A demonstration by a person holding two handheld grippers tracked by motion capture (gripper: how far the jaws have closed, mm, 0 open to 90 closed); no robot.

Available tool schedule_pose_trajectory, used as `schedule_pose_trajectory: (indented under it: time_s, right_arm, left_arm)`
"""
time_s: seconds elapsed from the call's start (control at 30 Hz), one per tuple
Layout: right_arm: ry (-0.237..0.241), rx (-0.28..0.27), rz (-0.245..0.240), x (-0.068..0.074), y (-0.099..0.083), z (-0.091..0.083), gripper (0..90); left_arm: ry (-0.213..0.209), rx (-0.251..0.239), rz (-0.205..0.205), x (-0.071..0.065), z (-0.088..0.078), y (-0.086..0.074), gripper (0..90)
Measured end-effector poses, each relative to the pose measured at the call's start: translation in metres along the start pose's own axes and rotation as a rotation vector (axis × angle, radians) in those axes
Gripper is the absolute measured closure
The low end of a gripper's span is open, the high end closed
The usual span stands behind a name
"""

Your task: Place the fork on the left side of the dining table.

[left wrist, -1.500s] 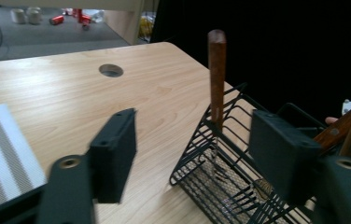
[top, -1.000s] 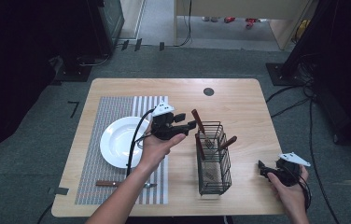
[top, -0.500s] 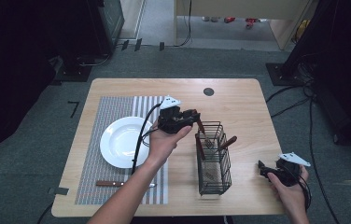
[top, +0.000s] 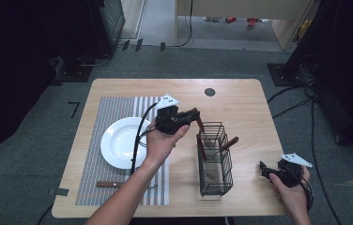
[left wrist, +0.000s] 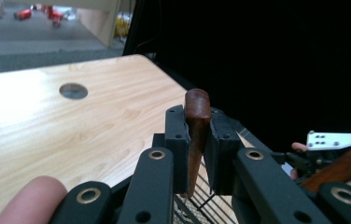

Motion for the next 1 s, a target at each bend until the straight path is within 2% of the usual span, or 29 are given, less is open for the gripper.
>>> schedule_pose_trajectory:
  time_s: [0.17,0.27,0.4,0.67,0.8,0.9,1.0]
  right_arm:
    - [0.000,0.000,0.000,0.000,0.000,0.000,10.6]
    - [0.000,0.000,0.000,0.000,0.000,0.000,10.6]
    - [0.000,-0.001,0.000,0.000,0.000,0.000,10.6]
    - [0.000,-0.001,0.001,0.000,0.000,0.000,10.6]
    - [0.000,-0.001,0.000,0.000,0.000,0.000,10.6]
    - [0.000,-0.001,0.001,0.000,0.000,0.000,10.6]
    - [0.000,-0.001,0.001,0.000,0.000,0.000,10.6]
  left_arm:
    - [-0.025,-0.056,-0.011,-0.003,-0.018,0.012,82.3]
    - [-0.038,-0.112,-0.025,-0.002,-0.033,0.024,82.3]
    - [-0.048,-0.150,-0.033,0.000,-0.046,0.033,82.3]
    - [-0.059,-0.263,-0.062,0.014,-0.084,0.056,82.4]
    - [-0.049,-0.306,-0.064,0.023,-0.097,0.065,82.4]
    - [-0.040,-0.347,-0.083,0.034,-0.108,0.071,82.4]
    - [-0.024,-0.359,-0.092,0.040,-0.113,0.073,82.4]
Point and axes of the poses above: each handheld gripper's, and its own axes: z roughly forward along the jaws, y roughly out of its top, x roughly to its left, the point moved 10 cm from there along z, roughly forward along the jaws, and after that the axes turned 4 degrees about y, right-handed, at the moved point
